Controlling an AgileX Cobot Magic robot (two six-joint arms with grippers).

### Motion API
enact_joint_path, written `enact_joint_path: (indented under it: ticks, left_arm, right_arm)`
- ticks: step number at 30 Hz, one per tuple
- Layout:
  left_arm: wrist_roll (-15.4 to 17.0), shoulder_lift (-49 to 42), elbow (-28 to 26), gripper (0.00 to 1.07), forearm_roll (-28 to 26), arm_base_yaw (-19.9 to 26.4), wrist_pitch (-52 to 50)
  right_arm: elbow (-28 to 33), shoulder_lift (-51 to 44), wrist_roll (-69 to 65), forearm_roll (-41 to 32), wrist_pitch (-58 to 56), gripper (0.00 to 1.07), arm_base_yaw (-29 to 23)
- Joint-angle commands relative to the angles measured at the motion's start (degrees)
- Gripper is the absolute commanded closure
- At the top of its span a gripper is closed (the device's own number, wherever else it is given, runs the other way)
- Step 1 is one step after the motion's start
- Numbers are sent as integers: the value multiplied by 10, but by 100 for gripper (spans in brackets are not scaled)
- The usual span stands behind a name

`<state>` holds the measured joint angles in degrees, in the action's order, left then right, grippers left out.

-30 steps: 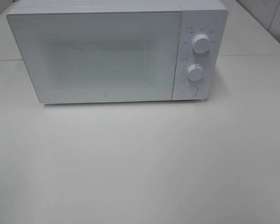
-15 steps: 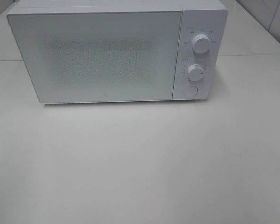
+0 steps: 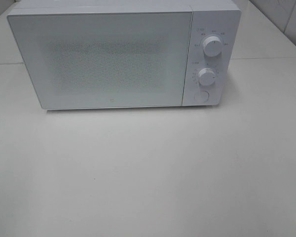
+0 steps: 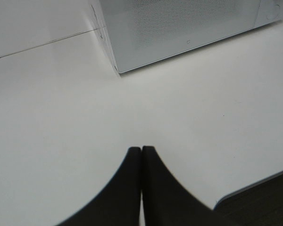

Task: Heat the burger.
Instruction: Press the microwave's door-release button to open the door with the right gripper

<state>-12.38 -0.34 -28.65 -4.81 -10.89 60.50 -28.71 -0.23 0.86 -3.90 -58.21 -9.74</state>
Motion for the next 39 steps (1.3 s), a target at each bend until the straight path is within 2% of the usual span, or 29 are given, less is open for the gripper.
enact_joint_path:
  ticks: [1,10,15,18,20,21,25,30,33,39]
  left_arm:
    - [-1,-5,1,106,-7,3,-7]
    - [-1,-5,1,106,-7,3,-7]
    - [-1,-5,1,106,-7,3,-7]
    - [-1,-5,1,106,-7,3,-7]
    - [-1,-5,1,106,-7,3,-7]
    - [-1,-5,1,106,-7,3,-7]
    - [-1,-5,1,106,-7,3,-7]
    - [-1,-5,1,106,-7,3,-7]
    - [-1,-5,1,106,-7,3,-7]
    - [-1,-5,1,106,-7,3,-7]
  right_arm:
    - [2,-15,10,0,9,46,2]
    - [1,10,10,0,11,46,2]
    - [1,121,10,0,10,46,2]
    - [1,142,10,1,10,47,2]
    - [1,218,10,1,10,48,2]
    - [1,218,10,1,10,48,2]
    - [1,317,13,1,10,48,2]
    - [-6,380,23,1,17,48,2]
    - [-15,411,29,3,48,49,2]
    - [-17,460,44,3,211,49,2]
